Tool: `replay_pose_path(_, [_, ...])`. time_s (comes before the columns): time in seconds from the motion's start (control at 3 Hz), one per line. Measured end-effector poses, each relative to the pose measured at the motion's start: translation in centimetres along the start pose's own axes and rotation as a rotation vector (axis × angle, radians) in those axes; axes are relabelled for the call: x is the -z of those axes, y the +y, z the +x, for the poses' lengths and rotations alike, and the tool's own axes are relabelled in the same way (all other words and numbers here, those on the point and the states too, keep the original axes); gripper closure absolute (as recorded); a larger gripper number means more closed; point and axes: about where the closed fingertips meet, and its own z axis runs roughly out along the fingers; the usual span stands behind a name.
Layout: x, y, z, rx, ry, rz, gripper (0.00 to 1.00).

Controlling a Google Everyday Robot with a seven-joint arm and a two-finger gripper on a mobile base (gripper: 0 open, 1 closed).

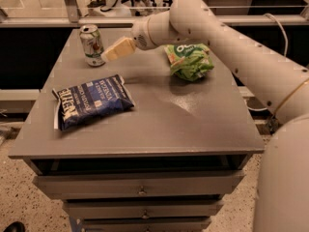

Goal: Pick 7up can

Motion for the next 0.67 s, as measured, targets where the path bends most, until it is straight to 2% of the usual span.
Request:
replay_pose_path(0.33, [-6.0, -0.9, -1.5, -0.032, -0.090, -0.041, 0.00])
replay_pose_path(0.67, [-8.5, -0.7, -2.3, -0.033, -0.118, -0.070, 0.00])
